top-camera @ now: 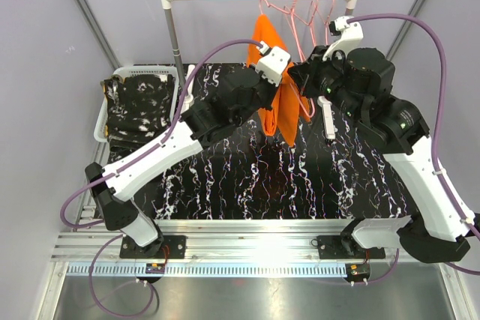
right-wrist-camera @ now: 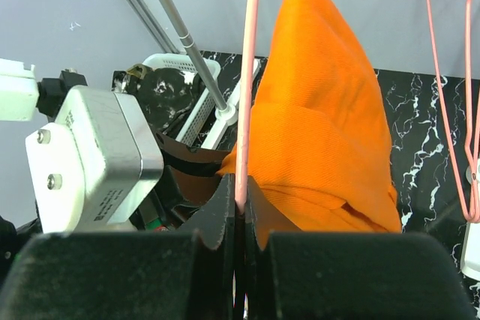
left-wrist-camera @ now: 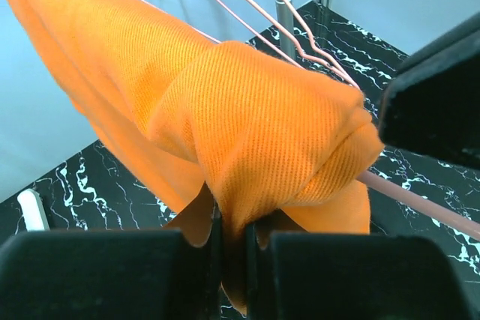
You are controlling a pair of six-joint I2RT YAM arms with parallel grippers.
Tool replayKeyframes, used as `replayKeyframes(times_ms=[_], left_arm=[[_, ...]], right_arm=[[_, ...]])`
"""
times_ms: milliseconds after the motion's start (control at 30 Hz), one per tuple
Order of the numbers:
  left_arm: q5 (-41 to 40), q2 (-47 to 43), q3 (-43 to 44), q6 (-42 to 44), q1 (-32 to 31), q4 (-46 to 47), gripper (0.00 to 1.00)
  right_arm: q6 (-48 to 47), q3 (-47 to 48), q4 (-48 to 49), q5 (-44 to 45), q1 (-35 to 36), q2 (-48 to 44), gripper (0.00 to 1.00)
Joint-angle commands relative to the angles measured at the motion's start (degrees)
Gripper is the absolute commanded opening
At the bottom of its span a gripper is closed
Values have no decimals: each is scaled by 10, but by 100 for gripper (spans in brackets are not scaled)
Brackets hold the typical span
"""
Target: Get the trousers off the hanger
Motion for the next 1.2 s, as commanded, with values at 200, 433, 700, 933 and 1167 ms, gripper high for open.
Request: replayKeyframes(times_ms=[200,433,700,933,1167], left_arm=[[-92,-78,-20,-15,-1,117,0],[-121,-131,-37,-12,-1,157,0],[-174,-186,-66,25,-1,217,0],[-220,-209,-68,85,1,253,0],[-250,-240,-56,115,49,255,0]], right_arm=[[-20,-76,144,58,2,-34,0],[-27,-162,155,98,2,-20,0],[-4,-263,159,85,-4,-17,0],[8,-334,163,69,-6,-26,0],[17,-370,169,44,-8,-40,0]])
